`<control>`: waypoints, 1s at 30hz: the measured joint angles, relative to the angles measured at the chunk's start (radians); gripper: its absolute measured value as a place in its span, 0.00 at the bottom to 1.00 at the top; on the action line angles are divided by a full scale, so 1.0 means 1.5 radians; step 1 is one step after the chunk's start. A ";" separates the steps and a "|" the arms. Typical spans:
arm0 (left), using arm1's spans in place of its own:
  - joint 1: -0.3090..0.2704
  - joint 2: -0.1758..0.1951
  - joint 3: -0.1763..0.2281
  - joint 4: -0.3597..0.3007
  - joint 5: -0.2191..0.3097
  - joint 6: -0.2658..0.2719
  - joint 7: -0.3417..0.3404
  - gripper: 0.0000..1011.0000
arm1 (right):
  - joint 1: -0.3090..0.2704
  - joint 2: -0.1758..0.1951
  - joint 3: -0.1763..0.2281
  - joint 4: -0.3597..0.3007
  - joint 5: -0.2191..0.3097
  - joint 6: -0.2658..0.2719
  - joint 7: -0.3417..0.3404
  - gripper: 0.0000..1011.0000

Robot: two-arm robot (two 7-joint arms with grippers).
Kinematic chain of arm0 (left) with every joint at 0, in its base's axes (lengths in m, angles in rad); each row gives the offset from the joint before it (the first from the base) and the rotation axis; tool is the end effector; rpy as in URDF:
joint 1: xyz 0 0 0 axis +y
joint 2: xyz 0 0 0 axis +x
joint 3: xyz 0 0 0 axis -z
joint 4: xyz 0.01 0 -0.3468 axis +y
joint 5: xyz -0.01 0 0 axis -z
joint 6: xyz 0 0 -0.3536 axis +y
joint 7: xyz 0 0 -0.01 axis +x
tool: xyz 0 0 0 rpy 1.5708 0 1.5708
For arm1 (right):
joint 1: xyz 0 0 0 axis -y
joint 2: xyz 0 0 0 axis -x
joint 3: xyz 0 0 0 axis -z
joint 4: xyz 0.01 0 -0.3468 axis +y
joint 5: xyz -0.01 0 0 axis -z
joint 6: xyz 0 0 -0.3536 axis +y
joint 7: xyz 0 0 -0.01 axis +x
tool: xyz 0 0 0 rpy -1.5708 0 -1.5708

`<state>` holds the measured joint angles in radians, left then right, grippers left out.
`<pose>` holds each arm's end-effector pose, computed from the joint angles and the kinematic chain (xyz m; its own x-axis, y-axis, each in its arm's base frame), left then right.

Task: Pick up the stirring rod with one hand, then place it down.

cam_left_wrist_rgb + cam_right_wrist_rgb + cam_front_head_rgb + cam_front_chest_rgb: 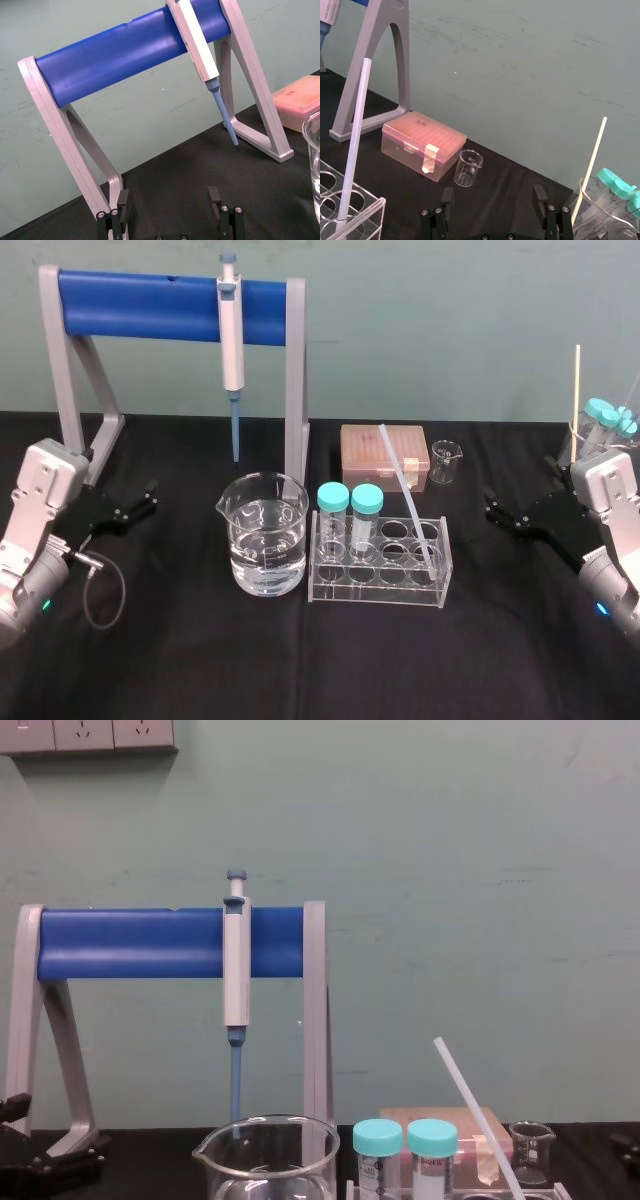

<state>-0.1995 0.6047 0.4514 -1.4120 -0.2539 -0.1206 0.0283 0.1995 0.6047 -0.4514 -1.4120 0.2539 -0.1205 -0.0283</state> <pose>0.4097 0.1031 -0.3567 0.2923 0.8803 0.3737 -0.9552 0.2874 0.0702 0.4097 -0.1031 -0.3567 0.2923 -0.8803 0.3737 0.9553 0.2873 -0.0703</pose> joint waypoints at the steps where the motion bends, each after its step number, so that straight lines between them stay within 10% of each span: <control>1: 0.000 0.000 0.000 0.000 0.000 0.000 0.000 0.99 | 0.000 0.000 0.000 0.000 0.000 0.000 0.000 0.99; 30: 0.000 0.000 0.000 0.000 0.000 0.000 0.000 0.99 | 0.000 0.000 0.000 0.000 0.000 0.000 0.000 0.99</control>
<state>-0.1995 0.6047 0.4514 -1.4120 -0.2539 -0.1205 0.0283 0.1995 0.6047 -0.4514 -1.4120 0.2539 -0.1205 -0.0283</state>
